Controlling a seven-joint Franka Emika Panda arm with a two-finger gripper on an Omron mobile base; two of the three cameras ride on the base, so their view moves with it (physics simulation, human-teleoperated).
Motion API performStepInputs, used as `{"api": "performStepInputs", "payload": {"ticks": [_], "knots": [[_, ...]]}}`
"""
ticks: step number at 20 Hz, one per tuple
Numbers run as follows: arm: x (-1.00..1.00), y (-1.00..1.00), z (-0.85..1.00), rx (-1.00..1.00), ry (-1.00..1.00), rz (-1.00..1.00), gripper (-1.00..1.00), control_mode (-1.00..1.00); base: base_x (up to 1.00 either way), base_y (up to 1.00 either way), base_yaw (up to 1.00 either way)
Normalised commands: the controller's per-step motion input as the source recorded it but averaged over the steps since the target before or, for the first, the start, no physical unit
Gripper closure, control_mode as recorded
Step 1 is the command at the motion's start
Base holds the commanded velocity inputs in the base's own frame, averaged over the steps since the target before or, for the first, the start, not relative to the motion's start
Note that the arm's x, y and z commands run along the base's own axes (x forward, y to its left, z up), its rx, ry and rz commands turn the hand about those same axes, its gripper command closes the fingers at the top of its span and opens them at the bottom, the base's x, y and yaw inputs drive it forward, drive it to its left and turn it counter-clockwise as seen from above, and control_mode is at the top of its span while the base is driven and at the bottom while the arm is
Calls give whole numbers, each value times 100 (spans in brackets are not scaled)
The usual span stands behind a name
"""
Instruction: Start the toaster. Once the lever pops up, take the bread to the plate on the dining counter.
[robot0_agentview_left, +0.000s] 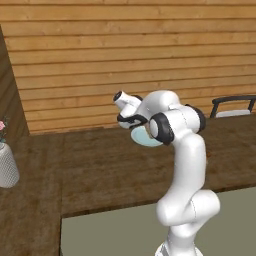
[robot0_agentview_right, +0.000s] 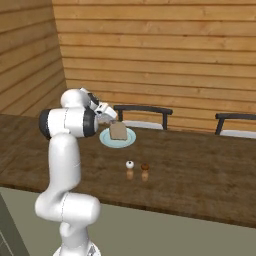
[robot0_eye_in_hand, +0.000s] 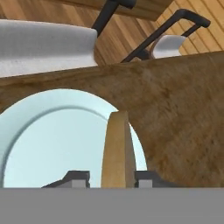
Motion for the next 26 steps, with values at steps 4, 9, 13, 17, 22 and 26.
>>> {"api": "performStepInputs", "payload": {"ticks": [4, 9, 13, 17, 22, 26], "knots": [[-60, -12, -35, 0, 0, 0, -100, -100, 0, 0, 0], [-52, 4, -4, 8, -5, 0, -100, -100, 0, 0, 0], [-5, 42, 1, 8, -14, 0, -100, -100, 0, 0, 0], [-5, 61, 35, 15, -22, 0, -100, -100, 0, 0, 0], [-20, 53, 63, 21, -28, 0, -100, -100, 0, 0, 0], [-71, 7, 100, 30, -29, 2, -100, -100, 0, 0, 0]]}}
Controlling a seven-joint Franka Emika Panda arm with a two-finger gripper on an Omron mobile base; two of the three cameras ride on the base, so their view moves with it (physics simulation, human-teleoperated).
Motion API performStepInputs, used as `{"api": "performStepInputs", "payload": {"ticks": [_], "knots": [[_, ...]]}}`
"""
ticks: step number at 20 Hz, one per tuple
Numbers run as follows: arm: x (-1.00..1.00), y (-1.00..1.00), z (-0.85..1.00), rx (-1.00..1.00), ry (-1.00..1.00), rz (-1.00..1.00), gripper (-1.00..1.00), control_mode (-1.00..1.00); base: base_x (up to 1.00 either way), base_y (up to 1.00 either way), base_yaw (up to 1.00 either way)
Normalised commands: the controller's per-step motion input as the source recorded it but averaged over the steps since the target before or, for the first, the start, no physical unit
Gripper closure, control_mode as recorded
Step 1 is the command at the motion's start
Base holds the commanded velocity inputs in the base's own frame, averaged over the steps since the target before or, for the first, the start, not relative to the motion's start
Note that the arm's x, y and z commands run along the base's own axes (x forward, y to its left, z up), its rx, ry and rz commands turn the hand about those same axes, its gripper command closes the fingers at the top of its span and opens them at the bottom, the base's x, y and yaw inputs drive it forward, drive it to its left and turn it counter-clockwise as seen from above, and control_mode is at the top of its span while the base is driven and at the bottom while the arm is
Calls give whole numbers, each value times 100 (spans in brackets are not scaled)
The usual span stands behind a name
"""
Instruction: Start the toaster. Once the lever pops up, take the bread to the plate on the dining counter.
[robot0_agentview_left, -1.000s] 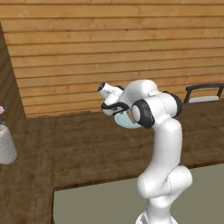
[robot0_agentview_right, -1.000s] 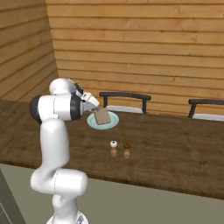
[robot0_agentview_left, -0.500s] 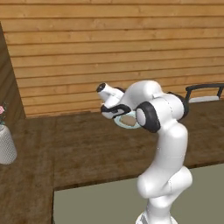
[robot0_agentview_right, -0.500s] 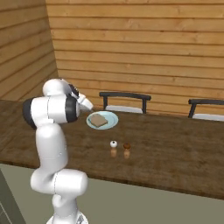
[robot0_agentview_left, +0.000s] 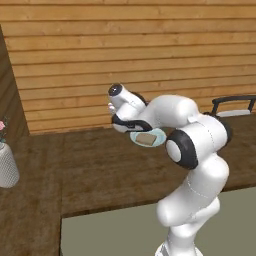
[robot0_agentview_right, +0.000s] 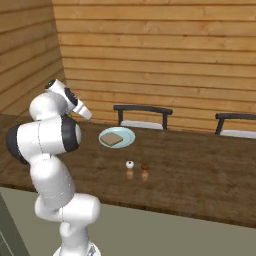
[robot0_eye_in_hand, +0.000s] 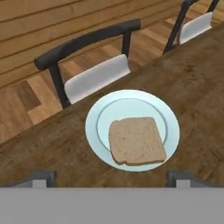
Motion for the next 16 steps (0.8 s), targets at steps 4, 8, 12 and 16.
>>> {"api": "performStepInputs", "payload": {"ticks": [4, 8, 12, 16], "knots": [[-100, -6, 93, 23, -34, 5, -100, -100, 0, 0, 0], [-100, -30, 43, 18, -44, 3, -100, -100, 0, 0, 0], [-100, -55, 0, 16, -42, 1, -100, -100, 0, 0, 0], [-100, -64, 0, 17, -36, 0, -100, -100, 0, 0, 0]]}}
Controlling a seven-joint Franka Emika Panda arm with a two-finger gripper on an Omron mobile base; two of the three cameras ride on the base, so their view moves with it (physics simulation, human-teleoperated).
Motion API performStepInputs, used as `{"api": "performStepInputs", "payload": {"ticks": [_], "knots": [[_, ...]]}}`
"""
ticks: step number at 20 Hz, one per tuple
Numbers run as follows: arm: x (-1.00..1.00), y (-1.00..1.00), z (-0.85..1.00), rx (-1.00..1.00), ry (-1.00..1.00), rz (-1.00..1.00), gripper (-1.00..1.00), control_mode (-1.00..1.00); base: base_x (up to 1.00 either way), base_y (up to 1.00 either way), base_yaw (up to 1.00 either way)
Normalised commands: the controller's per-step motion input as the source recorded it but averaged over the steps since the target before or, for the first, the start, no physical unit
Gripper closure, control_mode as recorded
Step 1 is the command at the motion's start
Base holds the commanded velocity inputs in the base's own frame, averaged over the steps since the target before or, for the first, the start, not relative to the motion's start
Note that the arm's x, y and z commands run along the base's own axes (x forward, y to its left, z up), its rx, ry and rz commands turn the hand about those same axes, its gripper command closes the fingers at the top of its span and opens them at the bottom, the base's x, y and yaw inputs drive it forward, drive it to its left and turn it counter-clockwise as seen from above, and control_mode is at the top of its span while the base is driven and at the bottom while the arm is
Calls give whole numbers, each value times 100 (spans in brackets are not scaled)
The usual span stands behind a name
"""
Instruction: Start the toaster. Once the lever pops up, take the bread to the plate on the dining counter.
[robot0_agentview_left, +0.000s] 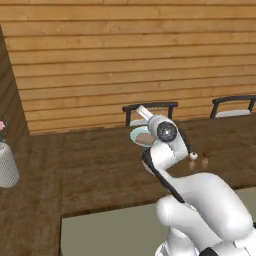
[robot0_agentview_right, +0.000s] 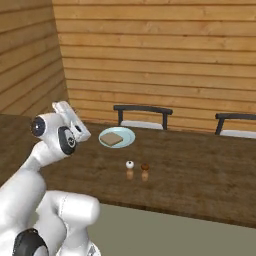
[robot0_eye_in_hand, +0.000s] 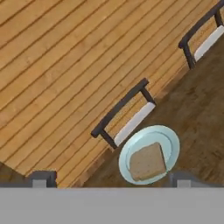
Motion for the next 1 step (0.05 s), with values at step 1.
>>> {"api": "performStepInputs", "payload": {"ticks": [1], "knots": [[-100, -60, 0, 17, -29, 0, -100, -100, 0, 0, 0]]}}
